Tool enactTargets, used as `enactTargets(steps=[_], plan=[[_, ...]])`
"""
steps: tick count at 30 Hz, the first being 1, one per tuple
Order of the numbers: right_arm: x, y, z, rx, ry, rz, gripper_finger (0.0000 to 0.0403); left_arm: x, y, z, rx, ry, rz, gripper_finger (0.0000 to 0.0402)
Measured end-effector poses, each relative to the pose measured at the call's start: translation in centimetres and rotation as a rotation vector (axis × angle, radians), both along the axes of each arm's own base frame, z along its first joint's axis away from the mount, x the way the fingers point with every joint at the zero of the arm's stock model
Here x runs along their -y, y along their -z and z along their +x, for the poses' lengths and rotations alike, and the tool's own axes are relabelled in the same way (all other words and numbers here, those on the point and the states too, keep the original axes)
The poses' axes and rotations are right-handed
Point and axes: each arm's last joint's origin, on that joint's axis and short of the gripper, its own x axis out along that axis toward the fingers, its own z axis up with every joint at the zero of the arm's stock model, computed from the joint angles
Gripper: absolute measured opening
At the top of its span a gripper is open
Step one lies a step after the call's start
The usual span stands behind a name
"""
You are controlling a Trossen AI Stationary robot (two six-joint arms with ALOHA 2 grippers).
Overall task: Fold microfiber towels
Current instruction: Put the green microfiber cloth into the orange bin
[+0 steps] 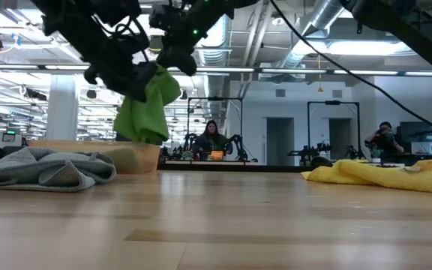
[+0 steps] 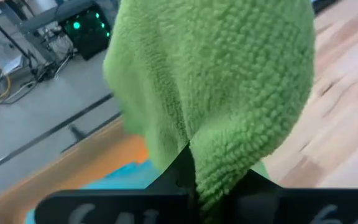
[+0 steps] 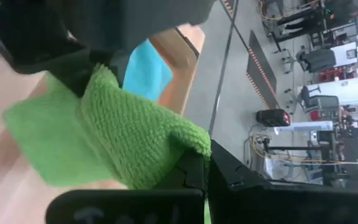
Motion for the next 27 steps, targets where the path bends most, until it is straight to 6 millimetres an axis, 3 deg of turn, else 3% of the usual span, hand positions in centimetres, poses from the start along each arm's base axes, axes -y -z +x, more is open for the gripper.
enactTargets(steps=[10,23,27], plan=[[0.4,0.3,-0.3,-0.069,0.092,-0.090,0.0013,-0.7,0.6,3.1,0.067,0.100,0.071,0.0001],[2.9,0.5,-0.9,-0.056,0.022,0.001,0.0013,-1.9,1.3,2.3,0.013,0.037,0.019,0.0000],[3.2,0.4,-1.0,-0.062,0.054,-0.020,0.0013,-1.9,0.7,2.8,0.039,0.111,0.048,0.0000]])
